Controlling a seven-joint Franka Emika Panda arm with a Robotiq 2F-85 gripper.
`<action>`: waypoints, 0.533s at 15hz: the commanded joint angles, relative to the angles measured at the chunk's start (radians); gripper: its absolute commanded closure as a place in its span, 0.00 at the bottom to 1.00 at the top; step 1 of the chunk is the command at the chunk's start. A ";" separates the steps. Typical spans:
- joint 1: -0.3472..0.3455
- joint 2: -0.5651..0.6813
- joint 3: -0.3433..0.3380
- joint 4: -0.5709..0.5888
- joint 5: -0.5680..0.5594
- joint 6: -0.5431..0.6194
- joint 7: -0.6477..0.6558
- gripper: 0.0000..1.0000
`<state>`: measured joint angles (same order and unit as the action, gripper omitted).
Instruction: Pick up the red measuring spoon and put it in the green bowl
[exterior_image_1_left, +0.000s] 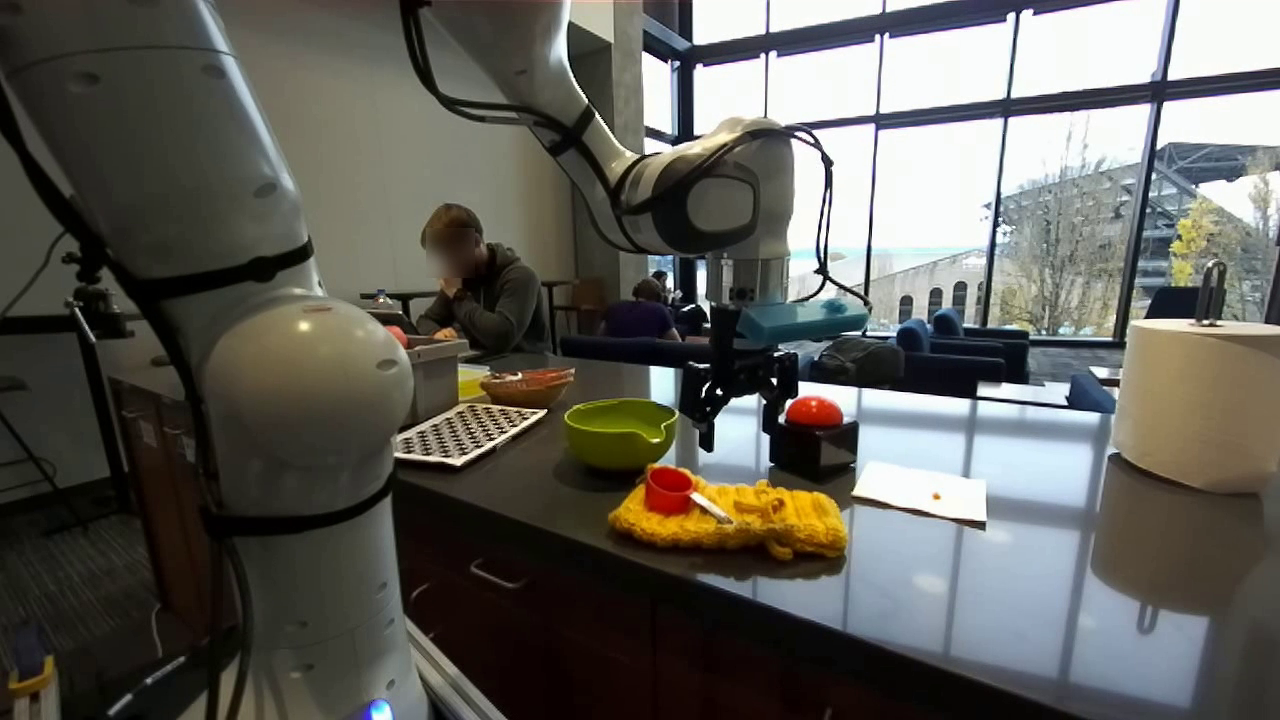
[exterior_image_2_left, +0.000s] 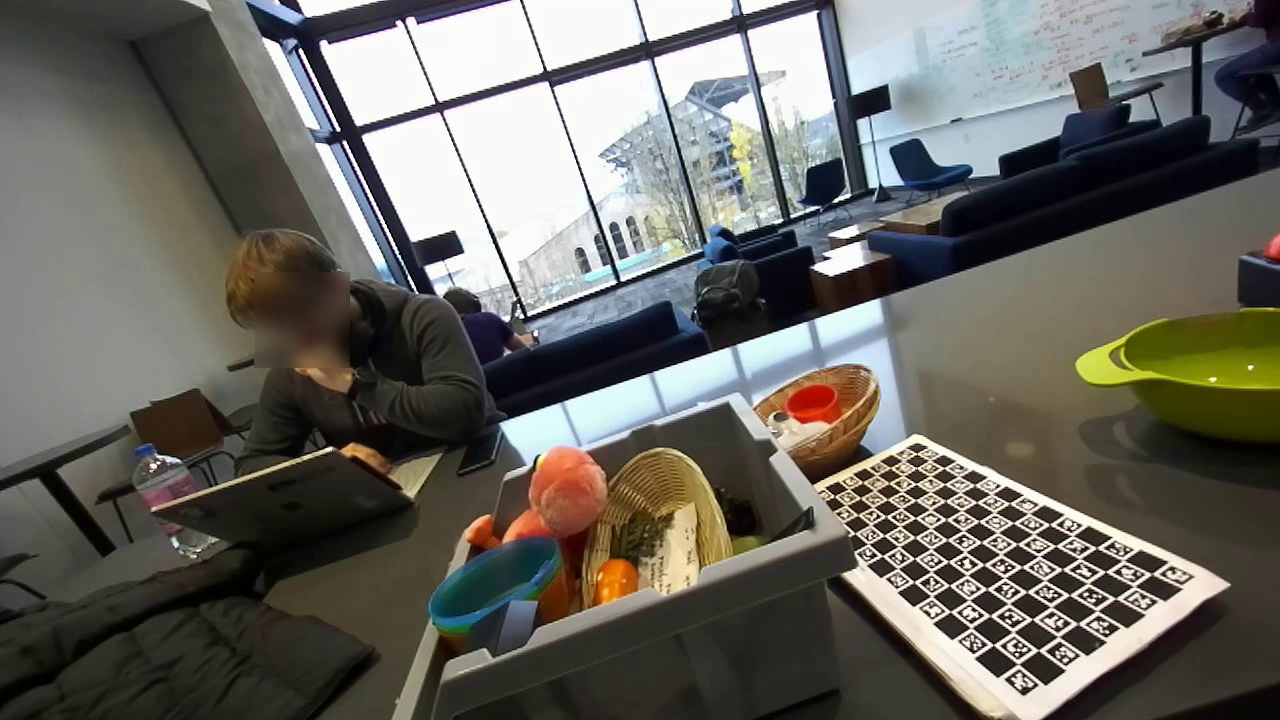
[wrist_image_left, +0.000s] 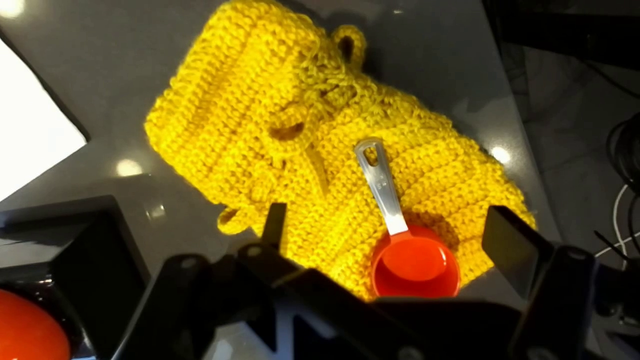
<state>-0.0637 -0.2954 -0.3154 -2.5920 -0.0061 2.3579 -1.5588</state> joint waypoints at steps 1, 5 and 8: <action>-0.007 0.002 0.028 -0.015 0.015 0.020 -0.001 0.00; 0.006 0.003 0.041 -0.039 0.038 0.059 -0.015 0.00; 0.024 0.009 0.025 -0.056 0.092 0.107 -0.073 0.00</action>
<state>-0.0532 -0.2910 -0.2778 -2.6291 0.0213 2.4111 -1.5665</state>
